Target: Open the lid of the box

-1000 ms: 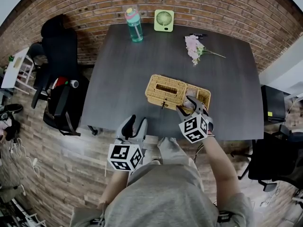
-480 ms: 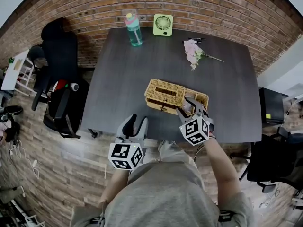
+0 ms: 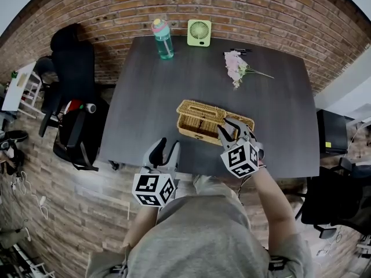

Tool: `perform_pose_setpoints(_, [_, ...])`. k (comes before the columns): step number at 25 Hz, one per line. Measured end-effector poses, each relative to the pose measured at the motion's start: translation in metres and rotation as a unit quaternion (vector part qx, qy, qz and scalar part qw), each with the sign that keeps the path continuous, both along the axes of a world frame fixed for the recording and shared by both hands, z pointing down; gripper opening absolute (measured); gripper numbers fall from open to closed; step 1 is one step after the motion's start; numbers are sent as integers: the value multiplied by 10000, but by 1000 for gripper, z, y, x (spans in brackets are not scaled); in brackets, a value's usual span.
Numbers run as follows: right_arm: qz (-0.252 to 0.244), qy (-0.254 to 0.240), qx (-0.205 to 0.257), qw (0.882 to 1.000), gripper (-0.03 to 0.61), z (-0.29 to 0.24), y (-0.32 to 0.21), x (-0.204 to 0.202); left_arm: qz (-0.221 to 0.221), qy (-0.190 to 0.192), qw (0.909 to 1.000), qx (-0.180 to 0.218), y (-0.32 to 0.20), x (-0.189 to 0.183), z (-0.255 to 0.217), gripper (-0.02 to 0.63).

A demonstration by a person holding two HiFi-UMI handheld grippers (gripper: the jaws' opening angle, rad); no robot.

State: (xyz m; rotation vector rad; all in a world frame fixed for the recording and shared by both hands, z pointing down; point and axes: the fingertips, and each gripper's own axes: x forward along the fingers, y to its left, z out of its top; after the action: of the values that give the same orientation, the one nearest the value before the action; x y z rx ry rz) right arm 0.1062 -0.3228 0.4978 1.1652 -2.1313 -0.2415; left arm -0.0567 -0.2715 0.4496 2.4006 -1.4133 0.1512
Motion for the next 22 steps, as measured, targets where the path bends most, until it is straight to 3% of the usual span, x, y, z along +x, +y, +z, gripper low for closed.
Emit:
perform_pose_setpoints(6, [-4,-52,169,9998,69,-15,-15,6,-75,11,10000,20,-7,1,-1,173])
perform_pose_setpoints(14, [40,-97,289,9995,61,-30,-39,15,-152,28,9999,39,-18,2,-5,172])
perform_pose_setpoints(22, [256,-548,162,9980,60,-34,-71,31,-176,1,9998,-8,-24,11,-2,169])
